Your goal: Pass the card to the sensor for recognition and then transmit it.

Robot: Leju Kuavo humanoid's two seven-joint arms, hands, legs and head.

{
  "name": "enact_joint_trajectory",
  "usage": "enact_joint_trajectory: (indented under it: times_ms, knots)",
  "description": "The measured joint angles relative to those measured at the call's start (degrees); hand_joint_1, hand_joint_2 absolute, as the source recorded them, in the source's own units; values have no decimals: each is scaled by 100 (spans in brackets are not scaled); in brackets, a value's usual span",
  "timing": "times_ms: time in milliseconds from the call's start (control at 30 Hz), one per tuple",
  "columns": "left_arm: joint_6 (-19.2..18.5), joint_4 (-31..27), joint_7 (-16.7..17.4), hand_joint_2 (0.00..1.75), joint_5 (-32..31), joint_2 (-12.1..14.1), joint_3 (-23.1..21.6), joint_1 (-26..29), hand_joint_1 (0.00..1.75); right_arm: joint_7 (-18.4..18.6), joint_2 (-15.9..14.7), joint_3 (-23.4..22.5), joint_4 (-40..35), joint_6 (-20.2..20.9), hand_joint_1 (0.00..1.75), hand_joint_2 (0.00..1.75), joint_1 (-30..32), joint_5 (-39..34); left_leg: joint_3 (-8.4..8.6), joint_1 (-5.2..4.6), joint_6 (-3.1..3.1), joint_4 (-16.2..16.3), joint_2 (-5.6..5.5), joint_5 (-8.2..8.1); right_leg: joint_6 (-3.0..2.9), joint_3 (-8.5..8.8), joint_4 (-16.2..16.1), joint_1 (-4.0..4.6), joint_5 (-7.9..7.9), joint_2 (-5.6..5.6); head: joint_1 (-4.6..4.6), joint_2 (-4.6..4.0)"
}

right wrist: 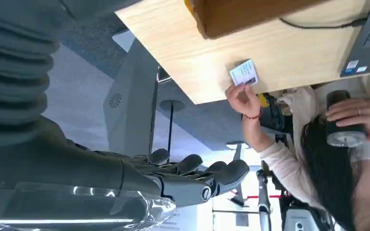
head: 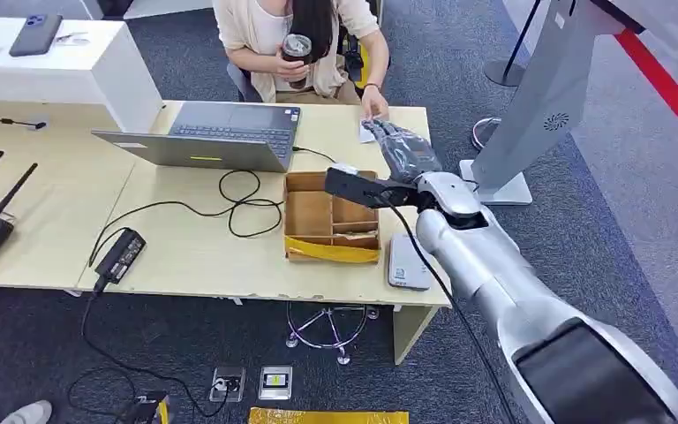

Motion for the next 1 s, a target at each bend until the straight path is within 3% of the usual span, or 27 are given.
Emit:
enact_joint_trajectory:
  times_ms: [267,400,433,733,1000]
  knots:
    - [94,0,0,0,269,-15,0,226,0,-133,-538,-247,-35,-536,0,0,56,-411,-1,-1,-1,6,1,-2,0,0,-2,-2,0,0,-2,0]
    - [171,0,4,0,435,-26,0,249,0,26,-844,-363,-319,-818,0,0,367,-663,-1,-1,-1,6,-3,-1,0,3,-2,-1,1,-5,0,0]
    - [179,0,15,0,466,-31,0,256,0,115,-921,-398,-423,-872,0,175,470,-676,0,0,-1,6,-3,-1,0,3,-2,-1,1,-3,0,0]
    - [205,0,11,0,559,-31,0,278,0,1324,-1556,-680,-2091,-993,0,175,1671,-73,-3,4,-2,6,-3,-2,0,2,-2,4,0,-4,-2,-2]
    - [251,0,-2,0,608,-33,0,277,0,1921,-1688,-892,-3603,-794,0,175,2609,773,-1,4,-4,5,3,-3,0,2,-2,4,0,-2,-2,0]
